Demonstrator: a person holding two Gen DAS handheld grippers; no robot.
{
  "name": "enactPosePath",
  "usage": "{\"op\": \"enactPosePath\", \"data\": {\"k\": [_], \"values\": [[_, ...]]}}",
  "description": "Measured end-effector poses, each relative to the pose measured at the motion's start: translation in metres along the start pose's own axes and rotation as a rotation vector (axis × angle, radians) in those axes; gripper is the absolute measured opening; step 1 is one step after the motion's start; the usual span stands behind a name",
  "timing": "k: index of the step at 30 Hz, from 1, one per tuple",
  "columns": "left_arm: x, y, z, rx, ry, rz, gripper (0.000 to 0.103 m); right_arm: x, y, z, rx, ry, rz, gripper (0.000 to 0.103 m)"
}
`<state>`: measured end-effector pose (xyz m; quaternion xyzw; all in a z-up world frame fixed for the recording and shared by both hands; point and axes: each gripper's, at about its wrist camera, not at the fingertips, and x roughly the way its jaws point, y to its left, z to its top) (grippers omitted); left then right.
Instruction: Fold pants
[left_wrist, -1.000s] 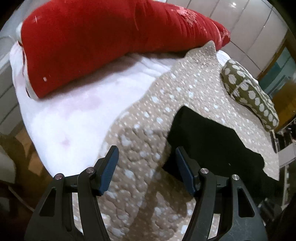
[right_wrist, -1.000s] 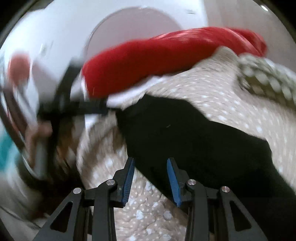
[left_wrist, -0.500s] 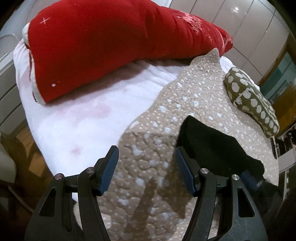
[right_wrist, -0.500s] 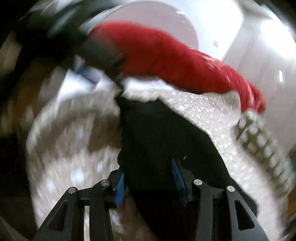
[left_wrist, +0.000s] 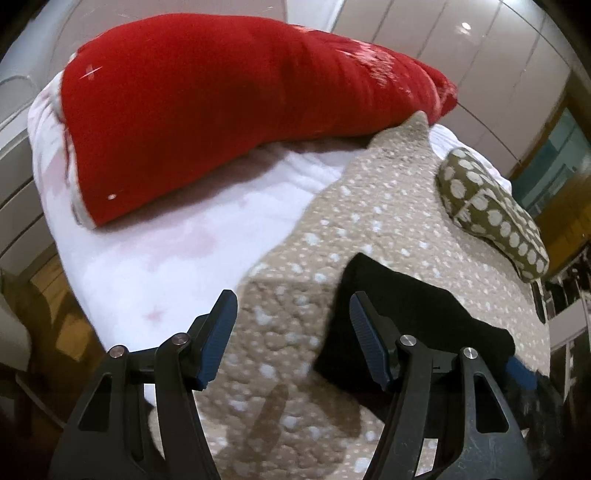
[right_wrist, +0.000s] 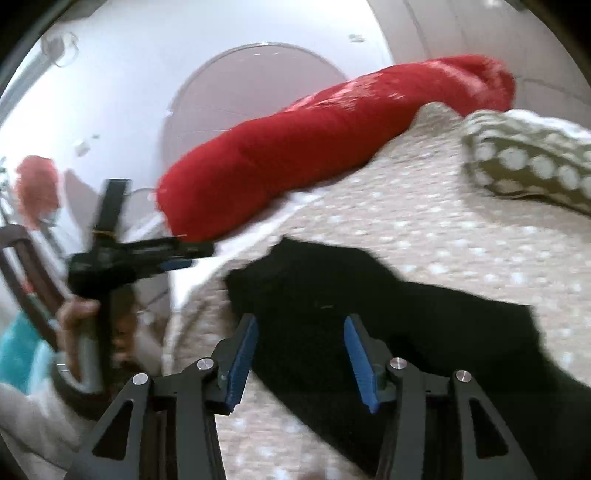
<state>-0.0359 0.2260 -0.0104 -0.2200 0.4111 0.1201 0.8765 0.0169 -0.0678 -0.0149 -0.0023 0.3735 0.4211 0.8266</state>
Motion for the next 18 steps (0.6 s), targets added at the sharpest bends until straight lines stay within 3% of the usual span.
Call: {"op": "enactPosePath", "data": {"k": [4, 7, 10, 12, 13, 14, 18], "values": [[0.01, -0.033, -0.009, 0.094, 0.015, -0.003, 0.064, -0.014, -0.046, -0.002, 0.107, -0.056, -0.277, 0.047], [0.024, -0.058, -0.021, 0.175, 0.039, 0.005, 0.064, -0.011, -0.085, -0.001, 0.161, -0.029, -0.485, 0.047], [0.037, -0.07, -0.031, 0.226, 0.053, 0.054, 0.064, 0.004, -0.116, 0.004, 0.221, 0.033, -0.472, 0.047], [0.045, -0.069, -0.035, 0.233, 0.07, 0.068, 0.065, 0.016, -0.13, 0.005, 0.282, 0.082, -0.368, 0.044], [0.047, -0.066, -0.036, 0.222, 0.08, 0.06, 0.069, 0.022, -0.137, 0.004, 0.325, 0.094, -0.288, 0.029], [0.049, -0.062, -0.037, 0.205, 0.091, 0.046, 0.072, 0.023, -0.139, 0.004, 0.338, 0.079, -0.273, 0.018], [0.053, -0.054, -0.041, 0.169, 0.091, 0.017, 0.075, 0.014, -0.127, 0.007, 0.262, 0.032, -0.311, 0.012]]}}
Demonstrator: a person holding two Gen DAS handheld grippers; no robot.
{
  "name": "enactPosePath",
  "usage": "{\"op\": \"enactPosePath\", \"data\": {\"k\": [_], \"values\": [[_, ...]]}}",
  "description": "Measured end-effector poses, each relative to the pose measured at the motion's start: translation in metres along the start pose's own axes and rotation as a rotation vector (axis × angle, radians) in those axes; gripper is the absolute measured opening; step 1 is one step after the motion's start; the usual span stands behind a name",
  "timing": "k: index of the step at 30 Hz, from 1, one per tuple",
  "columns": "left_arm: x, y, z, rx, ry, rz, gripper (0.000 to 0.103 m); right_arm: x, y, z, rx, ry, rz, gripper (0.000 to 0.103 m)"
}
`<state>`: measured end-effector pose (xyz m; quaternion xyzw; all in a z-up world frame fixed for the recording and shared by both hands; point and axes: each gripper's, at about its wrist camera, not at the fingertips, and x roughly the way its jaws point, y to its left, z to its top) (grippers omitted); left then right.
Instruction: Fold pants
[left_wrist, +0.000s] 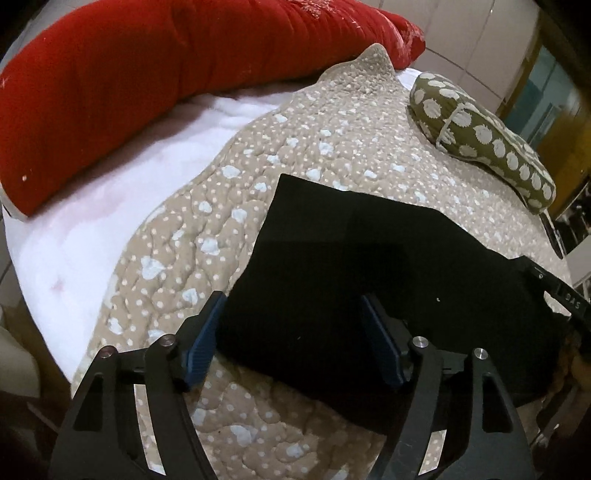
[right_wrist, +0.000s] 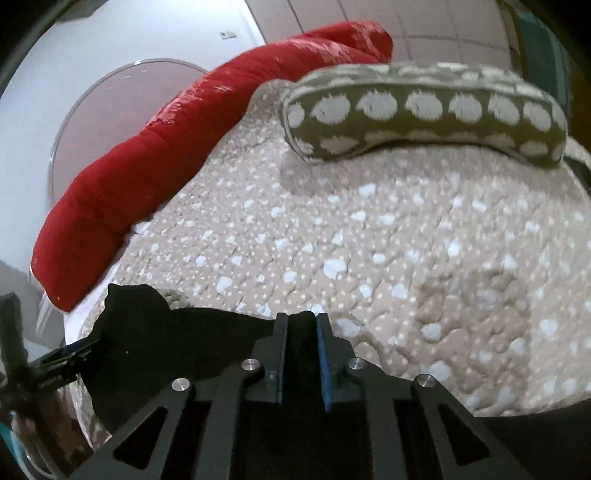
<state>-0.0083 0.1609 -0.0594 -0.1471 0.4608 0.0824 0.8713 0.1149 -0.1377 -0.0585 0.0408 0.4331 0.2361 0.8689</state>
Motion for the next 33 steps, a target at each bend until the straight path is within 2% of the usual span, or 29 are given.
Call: {"op": "enactPosePath", "data": {"k": [4, 9, 10, 13, 14, 17, 21, 26, 33], "values": [[0.004, -0.009, -0.002, 0.026, -0.011, 0.035, 0.08, 0.016, 0.003, -0.001, -0.042, -0.016, -0.131, 0.009], [-0.007, -0.011, 0.0, 0.038, -0.003, 0.065, 0.079, 0.009, -0.006, 0.005, -0.012, -0.044, -0.199, 0.009], [-0.013, -0.014, 0.0, 0.046, -0.017, 0.075, 0.079, -0.003, -0.01, 0.004, 0.005, -0.063, -0.196, 0.009], [-0.028, -0.024, 0.0, 0.065, -0.064, 0.089, 0.079, -0.041, -0.02, -0.004, 0.043, -0.085, -0.11, 0.015], [-0.034, -0.03, 0.0, 0.077, -0.084, 0.103, 0.079, -0.053, -0.02, -0.01, 0.033, -0.079, -0.101, 0.023], [-0.047, -0.048, 0.001, 0.111, -0.135, 0.108, 0.079, -0.073, -0.02, -0.027, 0.013, -0.066, -0.102, 0.034], [-0.059, -0.072, 0.003, 0.153, -0.166, 0.078, 0.079, -0.094, -0.03, -0.052, 0.018, -0.049, -0.146, 0.036], [-0.074, -0.092, 0.004, 0.186, -0.215, 0.081, 0.08, -0.113, -0.049, -0.073, 0.051, -0.051, -0.201, 0.036], [-0.079, -0.11, 0.002, 0.219, -0.192, -0.01, 0.079, -0.126, -0.069, -0.089, 0.09, -0.043, -0.22, 0.037]]}}
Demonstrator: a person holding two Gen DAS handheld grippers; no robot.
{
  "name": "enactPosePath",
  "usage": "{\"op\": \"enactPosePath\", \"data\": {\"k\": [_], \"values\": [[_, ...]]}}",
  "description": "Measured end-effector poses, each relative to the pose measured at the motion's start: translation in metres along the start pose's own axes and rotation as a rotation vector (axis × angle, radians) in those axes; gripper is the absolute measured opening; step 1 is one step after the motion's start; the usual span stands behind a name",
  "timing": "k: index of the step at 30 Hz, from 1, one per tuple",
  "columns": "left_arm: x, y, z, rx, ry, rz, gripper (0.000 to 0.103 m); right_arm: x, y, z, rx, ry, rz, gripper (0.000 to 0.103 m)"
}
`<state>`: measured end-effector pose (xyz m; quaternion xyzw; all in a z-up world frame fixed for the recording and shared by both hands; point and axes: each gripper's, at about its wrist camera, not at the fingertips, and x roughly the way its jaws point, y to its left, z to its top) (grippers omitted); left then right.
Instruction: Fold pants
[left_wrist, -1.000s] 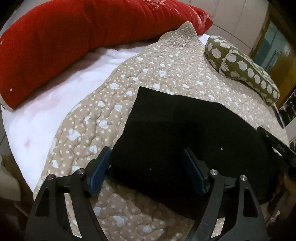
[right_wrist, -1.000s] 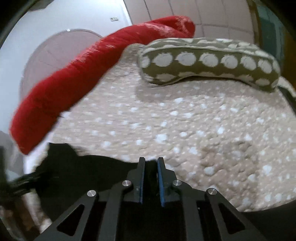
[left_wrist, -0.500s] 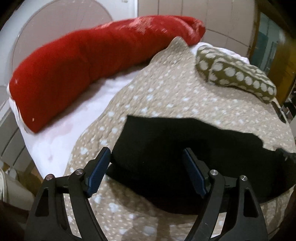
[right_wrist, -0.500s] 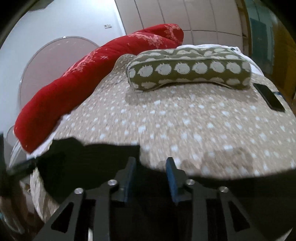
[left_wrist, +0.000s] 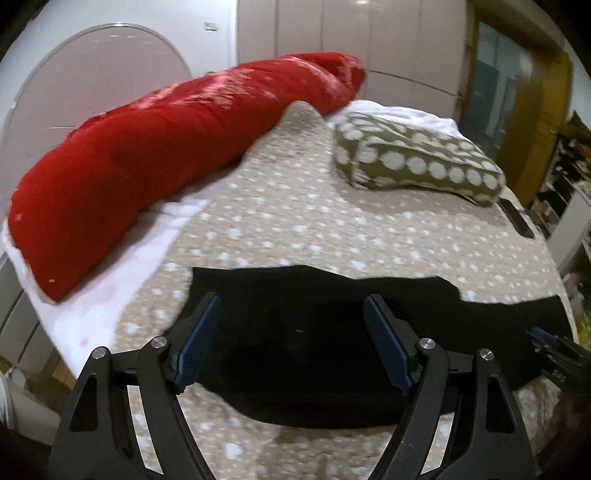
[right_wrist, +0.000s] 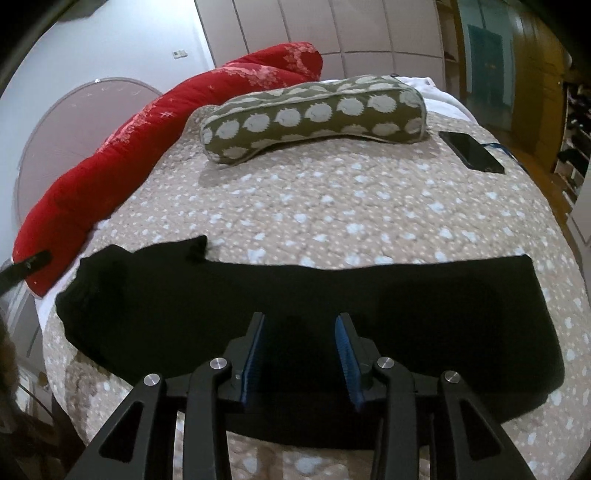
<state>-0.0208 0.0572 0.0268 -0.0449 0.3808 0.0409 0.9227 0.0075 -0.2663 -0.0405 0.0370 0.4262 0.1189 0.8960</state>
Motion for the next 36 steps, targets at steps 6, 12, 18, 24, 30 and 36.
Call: {"op": "enactPosePath", "data": {"k": [6, 12, 18, 24, 30, 36], "values": [[0.03, -0.036, -0.015, 0.013, 0.086, -0.144, 0.079, -0.001, -0.014, -0.012, 0.009, 0.005, -0.071, 0.037], [0.065, -0.073, -0.026, 0.054, 0.157, -0.197, 0.079, 0.002, -0.034, -0.012, 0.006, -0.009, -0.143, 0.037], [0.092, -0.096, -0.03, 0.113, 0.183, -0.149, 0.088, 0.013, -0.048, -0.003, 0.038, -0.031, -0.175, 0.037], [0.082, -0.094, -0.03, 0.117, 0.197, -0.185, 0.089, -0.01, -0.067, -0.001, 0.098, -0.034, -0.172, 0.037], [0.079, -0.105, -0.048, 0.168, 0.161, -0.142, 0.089, -0.037, -0.078, -0.041, 0.101, 0.008, -0.191, 0.037], [0.07, -0.11, -0.046, 0.16, 0.179, -0.175, 0.089, -0.056, -0.093, -0.062, 0.168, -0.024, -0.159, 0.038]]}}
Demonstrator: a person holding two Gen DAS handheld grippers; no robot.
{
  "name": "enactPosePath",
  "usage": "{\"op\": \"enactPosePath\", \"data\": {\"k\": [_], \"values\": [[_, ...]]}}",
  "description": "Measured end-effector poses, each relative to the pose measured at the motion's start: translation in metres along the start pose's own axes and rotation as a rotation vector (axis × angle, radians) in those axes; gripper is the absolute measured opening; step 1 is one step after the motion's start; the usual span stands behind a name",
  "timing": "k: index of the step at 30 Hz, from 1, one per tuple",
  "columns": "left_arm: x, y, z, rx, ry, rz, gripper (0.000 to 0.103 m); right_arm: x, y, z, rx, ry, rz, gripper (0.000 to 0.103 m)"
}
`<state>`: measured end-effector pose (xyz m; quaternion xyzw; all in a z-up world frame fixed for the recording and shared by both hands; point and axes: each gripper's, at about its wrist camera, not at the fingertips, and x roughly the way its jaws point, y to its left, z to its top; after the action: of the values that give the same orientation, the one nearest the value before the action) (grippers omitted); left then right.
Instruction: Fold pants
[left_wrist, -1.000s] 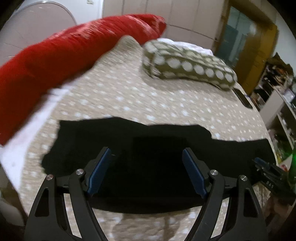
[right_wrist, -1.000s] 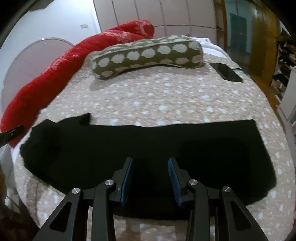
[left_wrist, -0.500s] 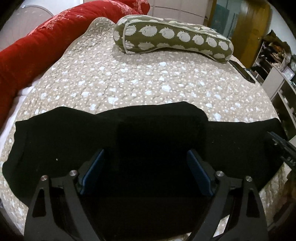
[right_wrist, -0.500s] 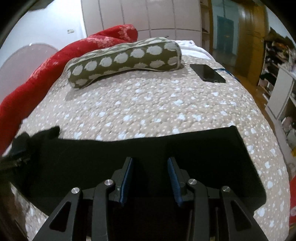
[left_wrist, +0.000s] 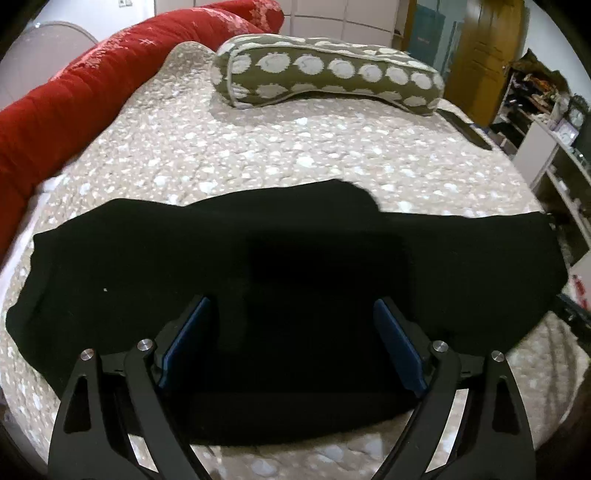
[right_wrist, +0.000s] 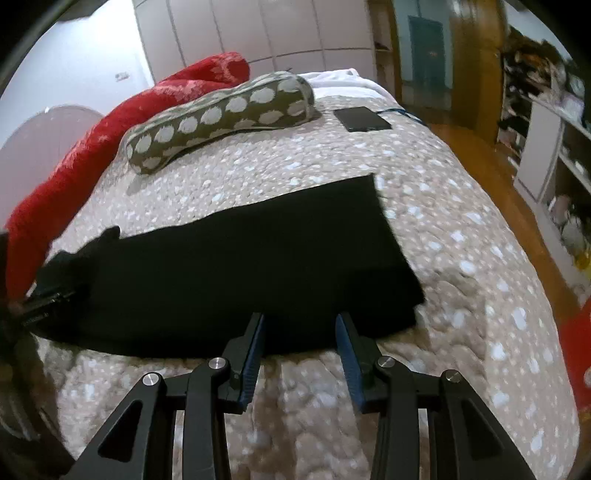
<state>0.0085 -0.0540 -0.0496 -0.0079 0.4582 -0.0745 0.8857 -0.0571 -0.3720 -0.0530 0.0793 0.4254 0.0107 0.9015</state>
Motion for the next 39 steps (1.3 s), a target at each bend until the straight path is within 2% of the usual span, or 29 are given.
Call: {"op": "enactPosePath", "data": {"k": [2, 6, 8, 12, 16, 20, 26, 34, 39], "values": [[-0.005, -0.006, 0.003, -0.002, -0.007, -0.022, 0.089, -0.006, -0.008, 0.0, 0.025, -0.003, -0.01, 0.038], [-0.005, -0.024, 0.006, 0.006, -0.002, -0.053, 0.089, -0.012, -0.026, -0.003, 0.119, -0.006, 0.058, 0.044], [-0.004, -0.034, 0.007, 0.024, -0.006, -0.052, 0.089, -0.009, -0.029, -0.006, 0.147, 0.02, 0.08, 0.045], [0.006, -0.048, 0.008, 0.041, 0.018, -0.056, 0.089, -0.007, -0.035, -0.008, 0.181, 0.005, 0.108, 0.047], [0.013, -0.059, 0.005, 0.076, 0.02, -0.02, 0.089, -0.001, -0.043, -0.007, 0.233, -0.019, 0.146, 0.051], [0.01, -0.067, 0.009, 0.09, 0.023, -0.052, 0.089, 0.004, -0.042, -0.005, 0.244, -0.038, 0.167, 0.056], [0.013, -0.089, 0.02, 0.128, 0.024, -0.082, 0.089, 0.007, -0.045, -0.006, 0.252, -0.058, 0.191, 0.057], [0.029, -0.131, 0.058, 0.147, 0.091, -0.245, 0.089, 0.002, -0.047, -0.017, 0.239, -0.092, 0.217, 0.057], [0.047, -0.178, 0.08, 0.228, 0.138, -0.332, 0.089, 0.002, -0.049, -0.02, 0.253, -0.105, 0.235, 0.058]]}}
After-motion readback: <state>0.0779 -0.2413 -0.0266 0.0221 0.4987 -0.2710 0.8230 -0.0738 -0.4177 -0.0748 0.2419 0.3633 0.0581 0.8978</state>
